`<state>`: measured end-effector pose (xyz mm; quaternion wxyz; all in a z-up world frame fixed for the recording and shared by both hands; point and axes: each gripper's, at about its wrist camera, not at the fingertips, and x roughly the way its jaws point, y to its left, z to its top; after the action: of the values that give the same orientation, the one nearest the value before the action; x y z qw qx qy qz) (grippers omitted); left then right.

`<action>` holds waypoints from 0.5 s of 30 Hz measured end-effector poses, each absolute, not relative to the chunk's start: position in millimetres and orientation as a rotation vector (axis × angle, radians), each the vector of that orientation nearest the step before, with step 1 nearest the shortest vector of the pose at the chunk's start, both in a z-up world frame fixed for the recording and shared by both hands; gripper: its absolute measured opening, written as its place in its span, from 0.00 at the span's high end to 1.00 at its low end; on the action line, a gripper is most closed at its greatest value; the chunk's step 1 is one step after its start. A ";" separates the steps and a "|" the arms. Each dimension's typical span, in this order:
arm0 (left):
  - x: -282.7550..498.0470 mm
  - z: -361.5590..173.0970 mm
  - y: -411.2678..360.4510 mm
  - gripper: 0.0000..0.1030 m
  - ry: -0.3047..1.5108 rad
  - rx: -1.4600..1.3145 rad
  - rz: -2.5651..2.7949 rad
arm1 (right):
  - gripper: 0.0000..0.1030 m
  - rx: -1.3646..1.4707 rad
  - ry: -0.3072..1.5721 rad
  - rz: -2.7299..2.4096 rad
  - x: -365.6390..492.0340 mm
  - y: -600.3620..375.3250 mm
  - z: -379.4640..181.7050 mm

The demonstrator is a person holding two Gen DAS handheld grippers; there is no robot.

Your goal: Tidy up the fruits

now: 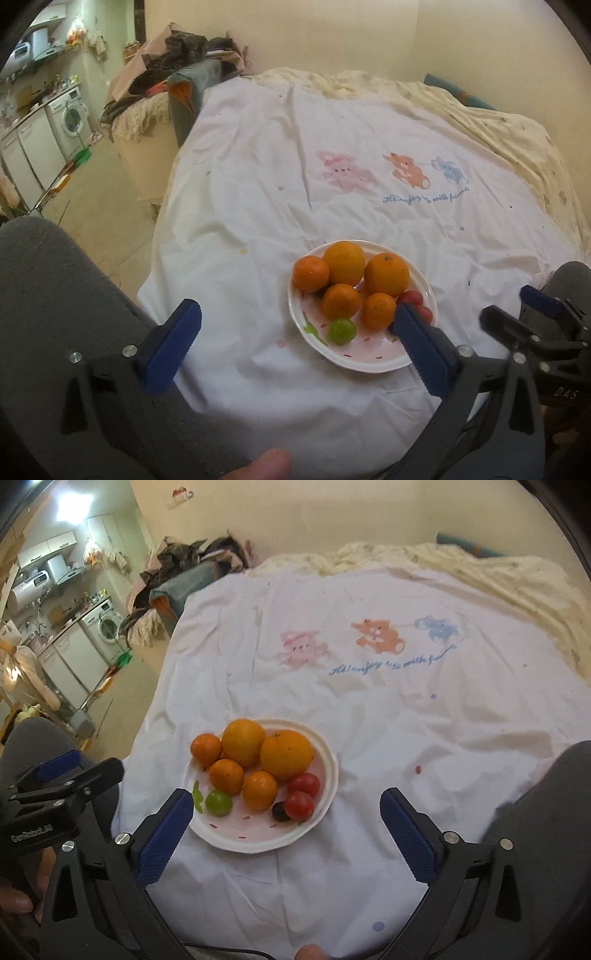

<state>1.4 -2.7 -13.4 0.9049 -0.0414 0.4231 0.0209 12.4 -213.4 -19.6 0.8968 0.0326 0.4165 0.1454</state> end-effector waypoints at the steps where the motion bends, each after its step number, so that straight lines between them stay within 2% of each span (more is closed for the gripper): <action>1: 0.8 -14.0 -2.6 0.00 0.872 -0.085 0.046 | 0.00 0.065 0.845 0.298 11.1 -213.1 -18.0; 15: -5.1 -13.7 -10.8 0.00 0.867 -0.050 0.065 | 0.00 0.062 0.839 0.259 14.4 -211.3 -23.7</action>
<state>-5.1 -10.8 -13.7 0.9067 -0.0242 0.4199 0.0315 14.4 -211.3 -23.7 0.9046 0.0300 0.4063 0.1254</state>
